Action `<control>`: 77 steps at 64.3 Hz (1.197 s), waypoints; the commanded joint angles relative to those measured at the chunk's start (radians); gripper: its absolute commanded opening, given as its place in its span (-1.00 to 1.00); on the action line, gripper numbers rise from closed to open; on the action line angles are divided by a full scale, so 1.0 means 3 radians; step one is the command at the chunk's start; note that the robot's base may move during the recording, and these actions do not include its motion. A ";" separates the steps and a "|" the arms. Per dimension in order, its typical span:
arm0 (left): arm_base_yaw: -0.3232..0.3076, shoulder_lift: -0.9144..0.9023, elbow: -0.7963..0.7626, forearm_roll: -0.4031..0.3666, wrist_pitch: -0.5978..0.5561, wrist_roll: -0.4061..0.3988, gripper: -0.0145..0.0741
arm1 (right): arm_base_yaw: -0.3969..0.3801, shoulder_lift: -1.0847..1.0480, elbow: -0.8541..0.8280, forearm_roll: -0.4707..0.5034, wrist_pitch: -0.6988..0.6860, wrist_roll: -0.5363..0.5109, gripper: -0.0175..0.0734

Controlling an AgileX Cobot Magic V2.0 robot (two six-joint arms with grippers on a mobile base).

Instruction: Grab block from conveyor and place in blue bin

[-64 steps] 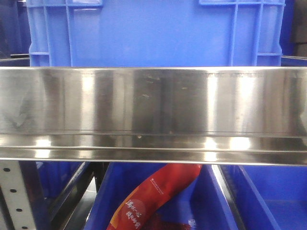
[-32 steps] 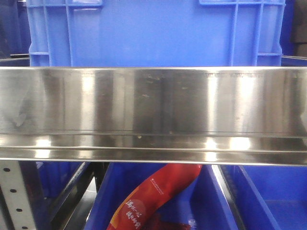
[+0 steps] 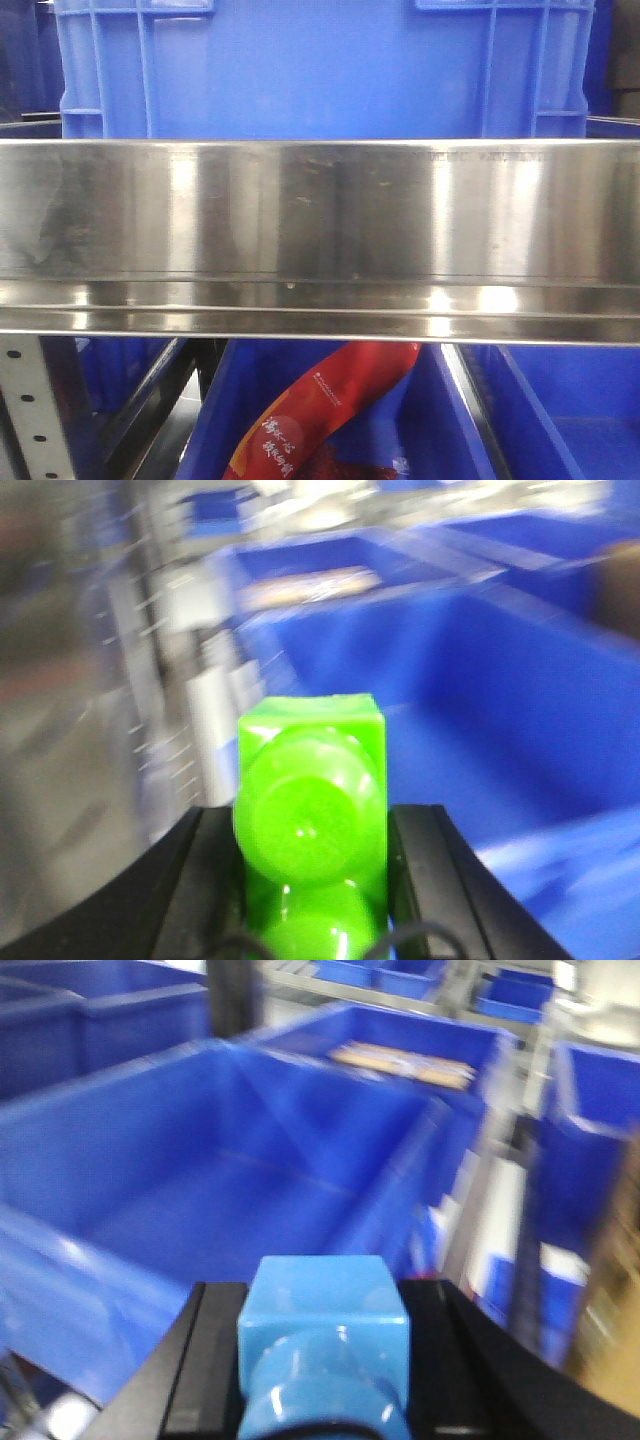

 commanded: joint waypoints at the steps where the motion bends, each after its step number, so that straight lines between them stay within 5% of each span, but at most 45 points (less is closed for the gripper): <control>1: -0.0260 0.0307 -0.0328 -0.0026 -0.0018 0.0021 -0.92 | 0.0175 0.0330 -0.0292 0.0011 -0.0120 -0.0009 -0.95; 14: -0.0590 0.1002 -0.0798 -0.0006 -0.0018 0.0021 -0.92 | 0.0474 0.1081 -0.0835 0.0011 -0.0127 -0.0009 -0.95; 34: -0.0592 0.1769 -0.0894 -0.0006 -0.0148 0.0021 -0.92 | 0.0489 0.1953 -0.0970 0.0011 -0.0175 -0.0009 -0.94; 40: -0.0592 0.1881 -0.0894 -0.0006 -0.0141 0.0021 -0.89 | 0.0489 0.2075 -0.0970 0.0011 -0.0175 -0.0009 -0.78; 47: -0.0592 0.1961 -0.0902 -0.0006 -0.0141 0.0021 -0.65 | 0.0489 0.2129 -0.0970 0.0011 -0.0175 -0.0009 -0.36; 56: -0.0592 0.1970 -0.0902 -0.0006 -0.0127 0.0021 0.00 | 0.0489 0.2118 -0.0970 0.0011 -0.0175 -0.0009 0.28; 65: -0.0592 0.1970 -0.0946 -0.0026 -0.0111 0.0021 0.74 | 0.0489 0.2053 -0.0970 0.0011 -0.0175 -0.0009 0.45; 77: -0.0592 0.1875 -0.1085 -0.0026 0.0124 0.0021 0.37 | 0.0489 0.1842 -0.0970 0.0018 -0.0136 -0.0009 0.05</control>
